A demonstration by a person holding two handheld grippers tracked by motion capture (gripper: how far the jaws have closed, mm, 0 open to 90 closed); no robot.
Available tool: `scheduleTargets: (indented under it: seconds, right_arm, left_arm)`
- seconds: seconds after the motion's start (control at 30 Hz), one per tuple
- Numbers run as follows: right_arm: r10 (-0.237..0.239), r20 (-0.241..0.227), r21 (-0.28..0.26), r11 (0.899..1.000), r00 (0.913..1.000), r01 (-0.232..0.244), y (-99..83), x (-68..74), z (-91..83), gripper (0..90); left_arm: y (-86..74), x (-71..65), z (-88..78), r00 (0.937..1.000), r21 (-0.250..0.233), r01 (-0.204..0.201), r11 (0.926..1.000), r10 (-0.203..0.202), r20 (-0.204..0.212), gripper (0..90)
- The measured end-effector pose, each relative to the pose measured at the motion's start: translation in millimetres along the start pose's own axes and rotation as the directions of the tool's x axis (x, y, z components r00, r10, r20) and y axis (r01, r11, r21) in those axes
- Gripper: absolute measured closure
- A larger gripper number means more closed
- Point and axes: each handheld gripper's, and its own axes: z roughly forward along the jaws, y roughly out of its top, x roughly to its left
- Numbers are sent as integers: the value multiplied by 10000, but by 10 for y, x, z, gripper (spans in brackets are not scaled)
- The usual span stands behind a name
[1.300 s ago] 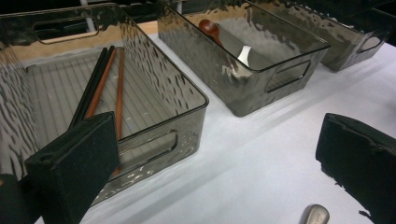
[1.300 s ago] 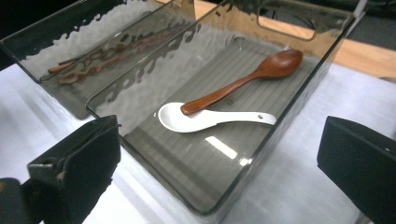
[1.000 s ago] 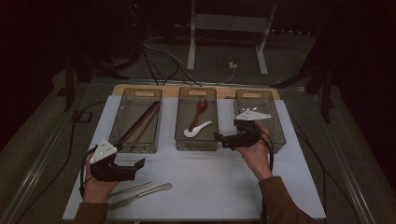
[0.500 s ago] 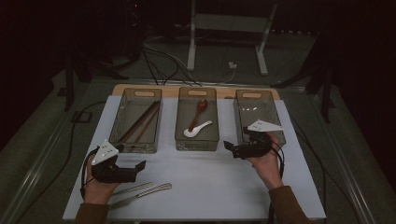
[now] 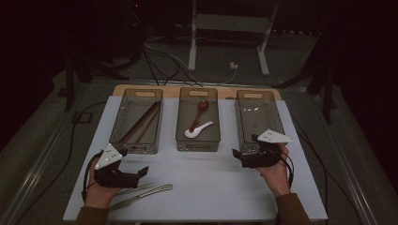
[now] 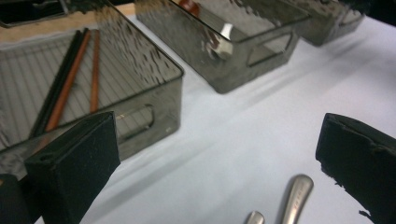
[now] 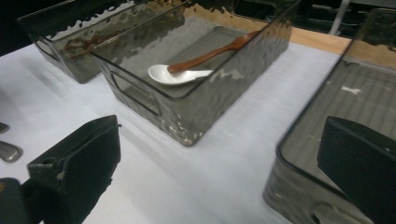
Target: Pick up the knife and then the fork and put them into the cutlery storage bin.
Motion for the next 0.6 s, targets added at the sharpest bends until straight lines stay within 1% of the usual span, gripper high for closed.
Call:
scheduleTargets:
  seconds: [0.1, 0.23, 0.33, 0.43, 0.53, 0.6]
  right_arm:
    - [40, 11, -97, 9999, 10000, -40, -67, -25, -51, 0]
    - [87, 103, -113, 9999, 9999, -86, -152, -49, -106, 0]
    - [114, 154, -199, 9997, 9998, -111, -188, -52, -153, 0]
    - [98, 210, -265, 9996, 9997, -93, -211, -50, -188, 0]
    - [172, 233, -306, 9994, 9996, -165, -241, -56, -213, 0]
    - [235, 242, -336, 9992, 9994, -227, -258, -69, -229, 0]
  left_arm:
    - [-37, -28, 25, 9997, 215, -137, 9997, 132, 224, 8]
    - [-76, -63, 45, 9984, 477, -416, 9980, 396, 410, 8]
    - [-109, -89, 61, 9968, 800, -632, 9948, 589, 541, 8]
    - [-135, -110, 71, 9949, 1079, -824, 9907, 754, 676, 8]
    - [-159, -123, 77, 9928, 1362, -929, 9863, 813, 882, 8]
    - [-186, -138, 87, 9899, 1656, -1104, 9800, 936, 1060, 9]
